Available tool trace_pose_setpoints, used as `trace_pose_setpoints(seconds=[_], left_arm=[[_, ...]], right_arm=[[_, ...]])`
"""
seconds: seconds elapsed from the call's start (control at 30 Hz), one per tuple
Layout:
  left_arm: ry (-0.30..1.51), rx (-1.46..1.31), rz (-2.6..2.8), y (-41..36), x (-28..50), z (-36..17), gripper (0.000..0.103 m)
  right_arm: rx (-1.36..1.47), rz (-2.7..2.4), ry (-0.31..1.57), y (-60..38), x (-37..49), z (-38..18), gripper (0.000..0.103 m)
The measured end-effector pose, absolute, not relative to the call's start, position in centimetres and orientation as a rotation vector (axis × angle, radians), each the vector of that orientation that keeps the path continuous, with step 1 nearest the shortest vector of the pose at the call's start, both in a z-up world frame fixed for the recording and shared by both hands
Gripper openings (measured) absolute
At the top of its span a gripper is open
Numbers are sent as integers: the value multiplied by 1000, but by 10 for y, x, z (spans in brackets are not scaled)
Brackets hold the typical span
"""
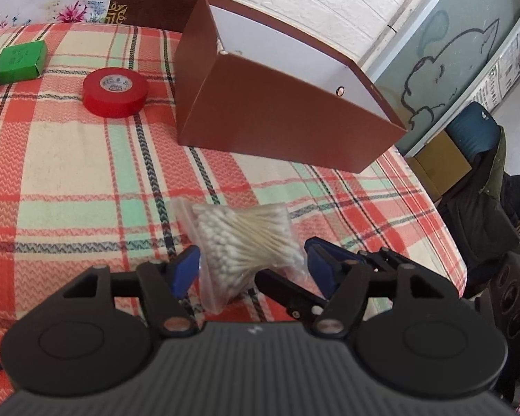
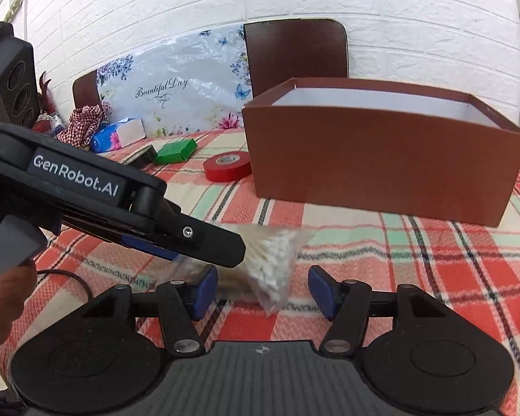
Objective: Organize objects
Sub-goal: 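Carry the cotton swab bag into the brown box and release it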
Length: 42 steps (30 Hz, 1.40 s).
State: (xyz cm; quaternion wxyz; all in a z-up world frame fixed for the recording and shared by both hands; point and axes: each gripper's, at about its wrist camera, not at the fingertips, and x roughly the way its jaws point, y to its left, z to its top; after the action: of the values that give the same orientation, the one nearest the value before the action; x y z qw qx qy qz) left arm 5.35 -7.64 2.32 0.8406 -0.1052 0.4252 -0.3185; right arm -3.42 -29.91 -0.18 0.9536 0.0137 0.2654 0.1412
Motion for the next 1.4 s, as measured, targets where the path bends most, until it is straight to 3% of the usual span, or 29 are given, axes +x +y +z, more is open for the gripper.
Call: trace_pose_setpoints(seconds=[0.07, 0.13, 0.2, 0.93, 1.0, 1.07, 1.23, 1.4], left_arm=[[912, -227, -663, -77, 58, 19, 66], [951, -221, -653, -80, 63, 9, 48], [930, -210, -645, -80, 60, 4, 43], [897, -191, -646, -79, 56, 1, 40], [903, -204, -640, -78, 56, 5, 39], [900, -240, -648, -73, 57, 24, 39], [659, -131, -736, -99, 73, 108, 38], [630, -74, -761, -164, 115, 127, 38]], right_arm=[[18, 293, 558, -297, -29, -6, 60], [-3, 304, 585, -292, -25, -12, 53], [-35, 300, 571, -286, -26, -14, 46], [-67, 293, 562, -283, -27, -14, 46], [-65, 289, 559, -282, -29, -12, 41], [-51, 290, 517, -284, -33, 0, 40], [-93, 204, 225, -298, -28, 58, 39], [-83, 92, 181, -336, 14, 71, 39]])
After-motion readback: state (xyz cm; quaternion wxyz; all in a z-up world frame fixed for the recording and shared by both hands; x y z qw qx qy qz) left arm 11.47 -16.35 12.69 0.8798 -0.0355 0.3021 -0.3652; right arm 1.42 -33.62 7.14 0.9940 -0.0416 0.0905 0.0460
